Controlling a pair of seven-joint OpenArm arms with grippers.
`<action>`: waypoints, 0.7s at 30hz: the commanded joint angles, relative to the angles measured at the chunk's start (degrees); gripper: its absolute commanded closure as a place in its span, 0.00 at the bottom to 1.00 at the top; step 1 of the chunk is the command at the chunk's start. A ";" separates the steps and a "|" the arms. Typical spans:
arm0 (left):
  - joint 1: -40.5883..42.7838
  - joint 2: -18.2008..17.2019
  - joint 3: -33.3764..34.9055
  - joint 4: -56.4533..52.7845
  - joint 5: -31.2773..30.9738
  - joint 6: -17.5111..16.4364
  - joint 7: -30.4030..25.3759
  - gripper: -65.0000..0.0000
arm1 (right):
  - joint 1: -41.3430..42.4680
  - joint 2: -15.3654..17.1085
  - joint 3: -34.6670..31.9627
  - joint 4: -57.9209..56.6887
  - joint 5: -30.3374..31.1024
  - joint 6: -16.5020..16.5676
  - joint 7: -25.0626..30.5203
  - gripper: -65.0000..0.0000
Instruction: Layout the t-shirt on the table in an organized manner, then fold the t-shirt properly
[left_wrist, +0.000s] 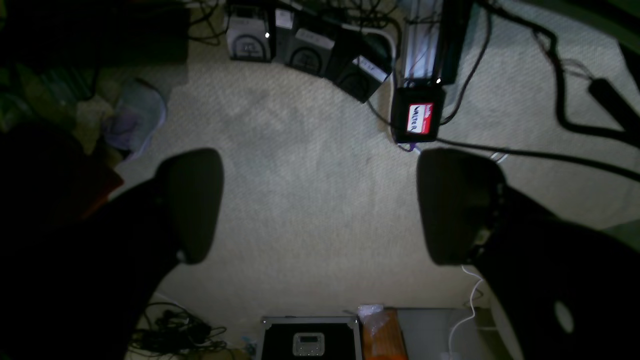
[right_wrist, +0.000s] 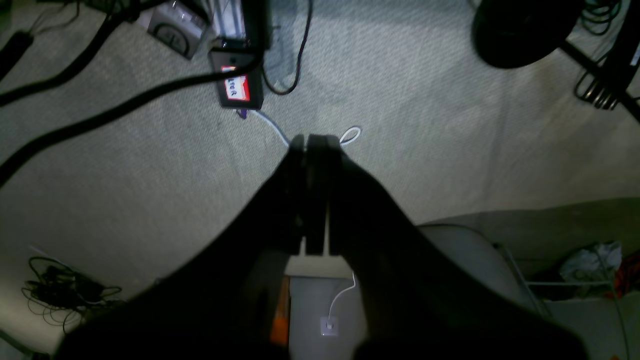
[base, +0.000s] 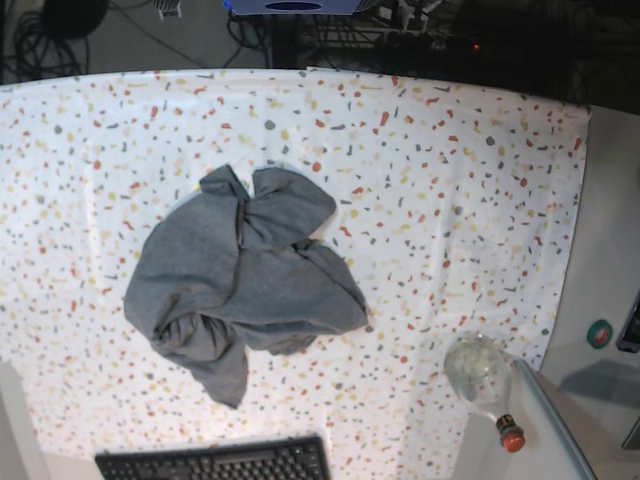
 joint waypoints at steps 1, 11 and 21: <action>0.43 -0.16 0.08 0.09 0.01 -0.04 0.03 0.17 | -0.48 0.37 -0.05 -0.09 0.03 -0.45 0.17 1.00; 1.22 -0.07 -0.54 0.27 -0.08 -0.04 -0.15 1.00 | -1.36 1.08 0.03 0.35 -0.06 -0.45 0.17 1.00; 3.51 -0.07 -0.18 -0.70 -0.08 0.23 -8.94 1.00 | -2.06 1.25 -0.05 0.35 -0.06 -0.62 0.25 1.00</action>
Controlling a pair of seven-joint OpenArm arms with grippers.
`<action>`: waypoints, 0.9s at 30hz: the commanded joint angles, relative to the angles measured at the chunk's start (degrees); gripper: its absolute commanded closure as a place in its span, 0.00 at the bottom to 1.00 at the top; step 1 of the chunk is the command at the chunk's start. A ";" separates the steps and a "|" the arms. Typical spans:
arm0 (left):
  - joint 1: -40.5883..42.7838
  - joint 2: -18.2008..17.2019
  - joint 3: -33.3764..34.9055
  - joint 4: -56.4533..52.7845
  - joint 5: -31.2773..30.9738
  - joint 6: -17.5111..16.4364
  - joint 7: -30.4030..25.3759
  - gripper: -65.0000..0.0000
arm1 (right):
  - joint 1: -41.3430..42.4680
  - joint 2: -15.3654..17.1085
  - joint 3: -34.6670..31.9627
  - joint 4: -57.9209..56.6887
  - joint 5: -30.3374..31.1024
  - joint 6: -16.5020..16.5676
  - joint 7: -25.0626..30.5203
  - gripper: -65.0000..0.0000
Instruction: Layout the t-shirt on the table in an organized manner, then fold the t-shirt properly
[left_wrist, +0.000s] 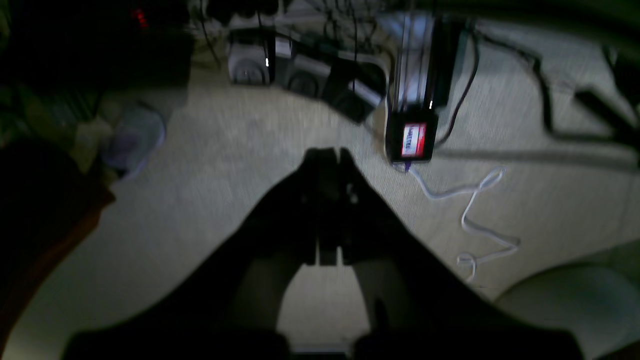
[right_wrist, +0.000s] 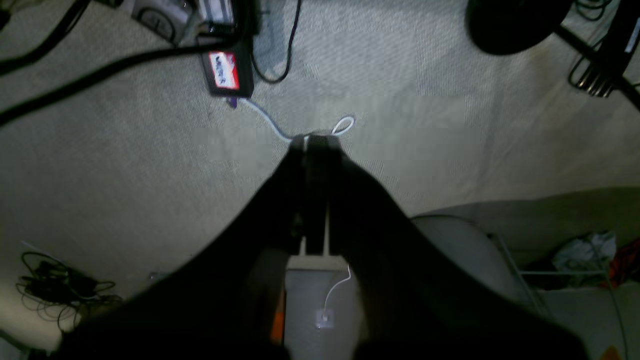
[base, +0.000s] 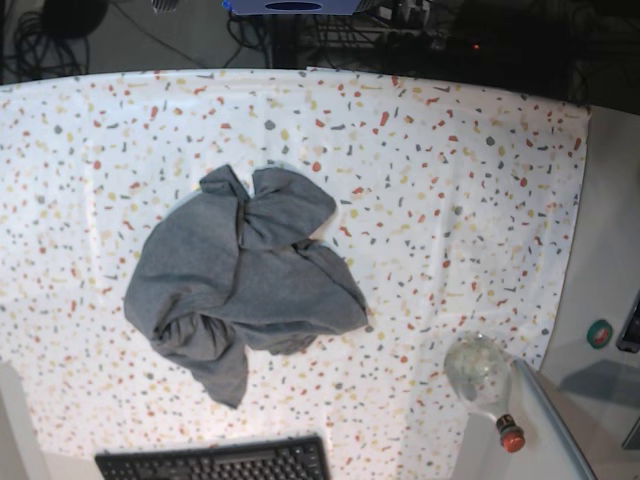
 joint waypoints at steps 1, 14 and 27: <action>0.84 -0.09 0.21 0.26 0.14 0.18 -0.43 1.00 | -0.55 0.18 -0.05 -0.03 -0.06 -0.60 0.12 1.00; 1.55 0.26 0.39 -0.62 0.67 0.01 3.52 1.00 | -0.64 0.80 -0.05 -0.03 -0.06 -0.60 0.03 1.00; 14.38 -2.38 0.39 14.50 0.58 0.01 3.43 1.00 | -18.13 3.78 0.30 18.61 0.21 -0.60 2.50 1.00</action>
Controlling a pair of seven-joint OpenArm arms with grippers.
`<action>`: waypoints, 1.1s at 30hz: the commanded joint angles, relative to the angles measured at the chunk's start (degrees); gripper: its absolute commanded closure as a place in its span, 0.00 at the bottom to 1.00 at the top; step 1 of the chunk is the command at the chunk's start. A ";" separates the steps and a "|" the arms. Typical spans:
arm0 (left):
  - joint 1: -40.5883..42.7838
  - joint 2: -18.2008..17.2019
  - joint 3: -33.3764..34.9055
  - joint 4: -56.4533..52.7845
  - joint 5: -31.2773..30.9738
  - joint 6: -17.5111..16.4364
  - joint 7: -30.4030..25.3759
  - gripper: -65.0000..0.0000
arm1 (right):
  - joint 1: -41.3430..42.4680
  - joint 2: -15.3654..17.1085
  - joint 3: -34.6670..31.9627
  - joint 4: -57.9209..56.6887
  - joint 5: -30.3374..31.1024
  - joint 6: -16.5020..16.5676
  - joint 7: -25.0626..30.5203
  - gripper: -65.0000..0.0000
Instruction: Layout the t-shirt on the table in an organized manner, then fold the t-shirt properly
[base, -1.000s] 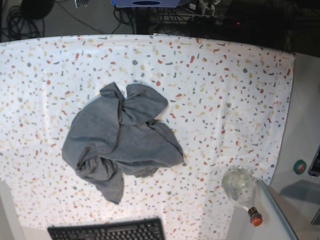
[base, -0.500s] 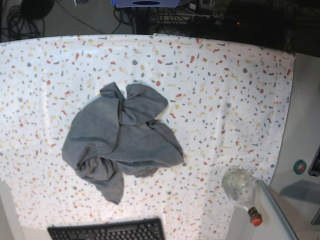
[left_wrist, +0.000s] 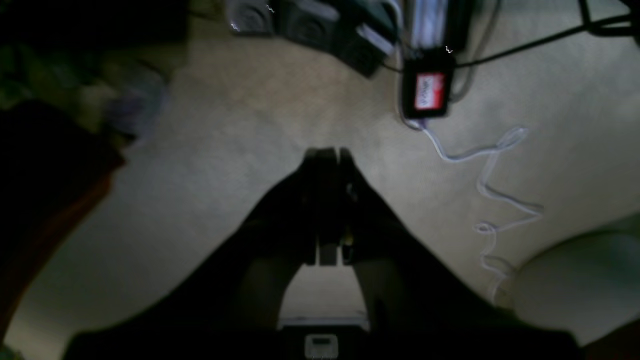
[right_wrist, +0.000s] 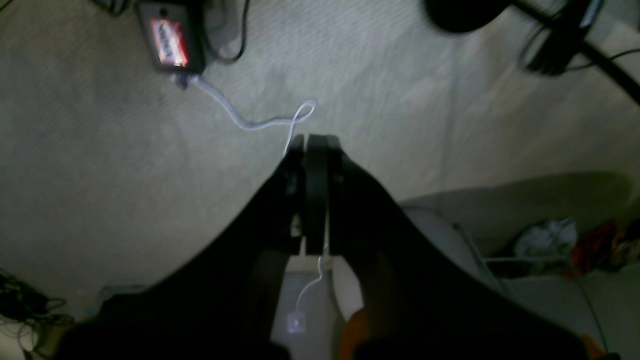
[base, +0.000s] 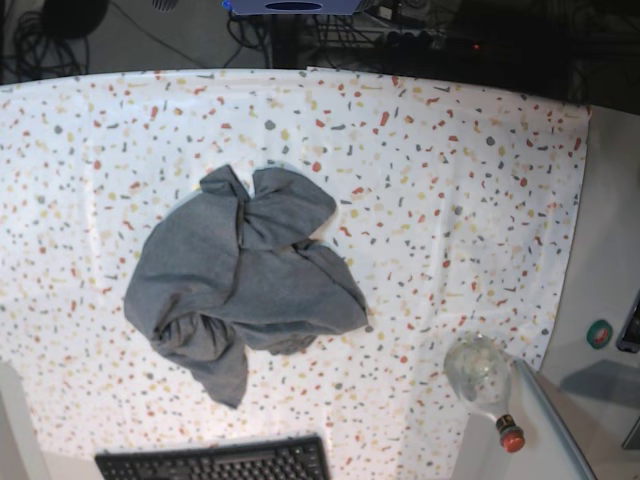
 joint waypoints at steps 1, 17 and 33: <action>3.18 -0.88 0.08 2.70 -0.42 -0.17 -0.26 1.00 | -3.02 0.00 0.12 2.63 0.21 0.18 0.38 1.00; 34.04 -10.72 -0.71 45.77 -0.86 -0.17 -0.79 1.00 | -24.91 -6.06 23.59 45.97 0.12 0.45 -3.93 1.00; 36.68 -5.18 -5.90 83.40 -4.20 -0.17 -0.26 1.00 | -7.86 -8.26 24.83 87.29 -0.23 0.54 -31.62 1.00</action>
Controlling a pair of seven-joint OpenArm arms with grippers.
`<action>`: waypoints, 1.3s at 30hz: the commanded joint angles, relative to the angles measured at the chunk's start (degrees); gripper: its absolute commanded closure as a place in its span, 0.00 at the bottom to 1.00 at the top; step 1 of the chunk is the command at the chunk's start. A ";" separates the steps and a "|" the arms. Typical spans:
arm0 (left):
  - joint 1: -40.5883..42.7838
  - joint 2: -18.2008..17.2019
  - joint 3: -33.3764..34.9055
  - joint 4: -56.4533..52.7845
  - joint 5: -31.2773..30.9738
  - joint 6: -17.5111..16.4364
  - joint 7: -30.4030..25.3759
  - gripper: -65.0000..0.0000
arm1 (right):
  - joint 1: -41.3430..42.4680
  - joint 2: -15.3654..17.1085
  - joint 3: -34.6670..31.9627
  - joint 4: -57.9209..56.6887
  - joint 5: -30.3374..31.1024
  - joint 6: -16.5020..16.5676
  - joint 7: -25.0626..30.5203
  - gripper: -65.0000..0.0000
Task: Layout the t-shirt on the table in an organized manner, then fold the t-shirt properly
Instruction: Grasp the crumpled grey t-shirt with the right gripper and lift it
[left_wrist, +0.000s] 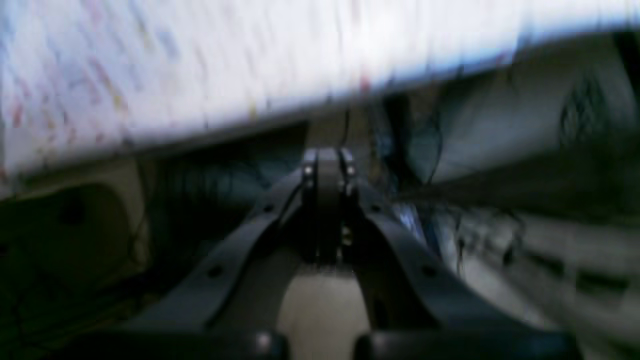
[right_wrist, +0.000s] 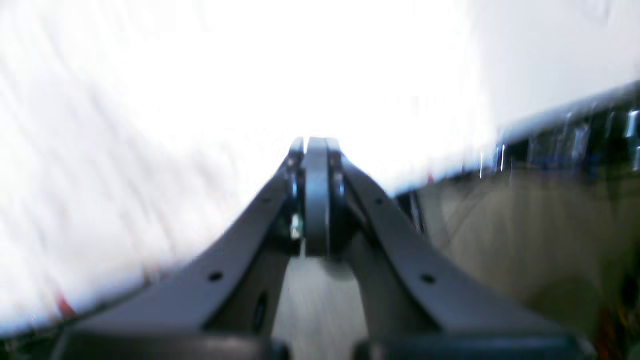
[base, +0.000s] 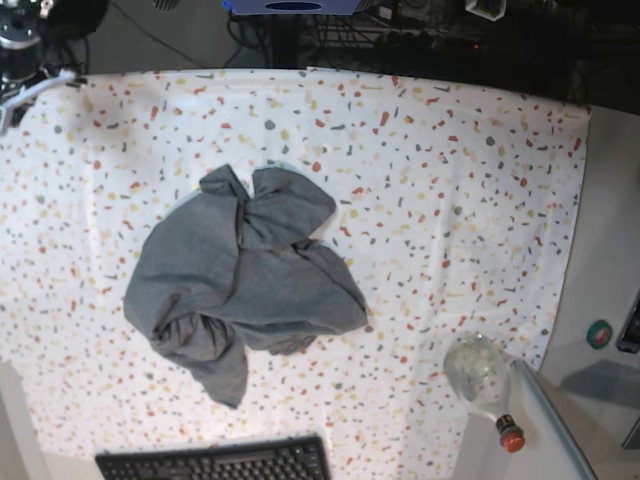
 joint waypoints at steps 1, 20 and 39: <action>-0.73 0.31 -0.19 1.07 -1.66 0.36 -1.40 1.00 | 2.28 0.55 -1.41 0.67 0.21 0.25 -0.51 1.00; -20.16 0.13 -9.34 0.71 -10.45 0.27 9.94 0.54 | 45.53 -4.55 -33.67 -25.09 -3.84 -0.19 -24.16 0.46; -29.92 -2.86 -12.94 0.19 -10.80 0.27 25.15 0.54 | 53.18 -4.99 -34.46 -48.39 -3.75 -10.65 -11.58 0.46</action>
